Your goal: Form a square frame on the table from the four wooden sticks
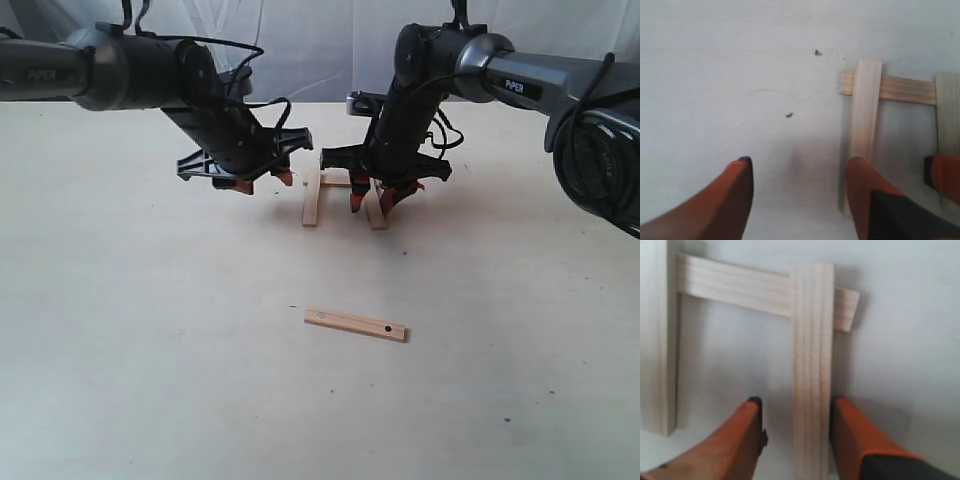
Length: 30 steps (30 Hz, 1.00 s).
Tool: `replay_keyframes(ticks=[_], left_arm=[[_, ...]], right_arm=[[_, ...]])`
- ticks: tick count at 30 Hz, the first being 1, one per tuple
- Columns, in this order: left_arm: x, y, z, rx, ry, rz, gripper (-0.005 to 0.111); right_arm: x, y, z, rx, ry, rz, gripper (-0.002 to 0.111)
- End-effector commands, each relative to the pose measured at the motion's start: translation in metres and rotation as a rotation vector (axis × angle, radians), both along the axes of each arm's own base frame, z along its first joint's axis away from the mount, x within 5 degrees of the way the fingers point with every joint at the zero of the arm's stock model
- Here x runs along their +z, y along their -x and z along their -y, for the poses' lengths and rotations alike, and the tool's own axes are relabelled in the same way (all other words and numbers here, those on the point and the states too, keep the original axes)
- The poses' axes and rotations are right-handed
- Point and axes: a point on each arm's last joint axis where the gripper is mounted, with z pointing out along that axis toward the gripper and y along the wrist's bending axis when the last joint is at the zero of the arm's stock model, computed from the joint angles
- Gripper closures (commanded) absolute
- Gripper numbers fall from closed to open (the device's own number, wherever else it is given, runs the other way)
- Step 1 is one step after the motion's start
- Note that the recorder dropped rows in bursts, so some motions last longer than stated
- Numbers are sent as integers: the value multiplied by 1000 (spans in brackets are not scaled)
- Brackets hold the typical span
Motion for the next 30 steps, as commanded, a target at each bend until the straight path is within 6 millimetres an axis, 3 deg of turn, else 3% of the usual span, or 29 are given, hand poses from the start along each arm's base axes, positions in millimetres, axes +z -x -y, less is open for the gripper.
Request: replay_keyframes(ticks=[1, 5, 9, 12, 13, 16, 23, 30], left_arm=[[-20, -2, 13, 13, 31, 5, 52], [-31, -2, 13, 22, 37, -21, 52], [-30, -1, 16, 20, 51, -23, 52], [-30, 0, 21, 0, 70, -20, 52], [-30, 1, 25, -9, 69, -18, 52], [-29, 1, 28, -19, 59, 4, 52], [-43, 1, 27, -19, 44, -27, 53], [-43, 2, 27, -20, 43, -33, 53]], right_arm=[[9, 1, 9, 3, 38, -11, 65], [23, -4, 27, 2, 47, 5, 65], [23, -9, 39, 5, 57, 20, 66], [21, -11, 43, 17, 99, 40, 74], [17, -12, 45, 21, 119, 42, 82], [10, -12, 45, 22, 124, 27, 92], [-9, -9, 43, 17, 126, -33, 92], [-11, 1, 21, 81, 146, -47, 92]])
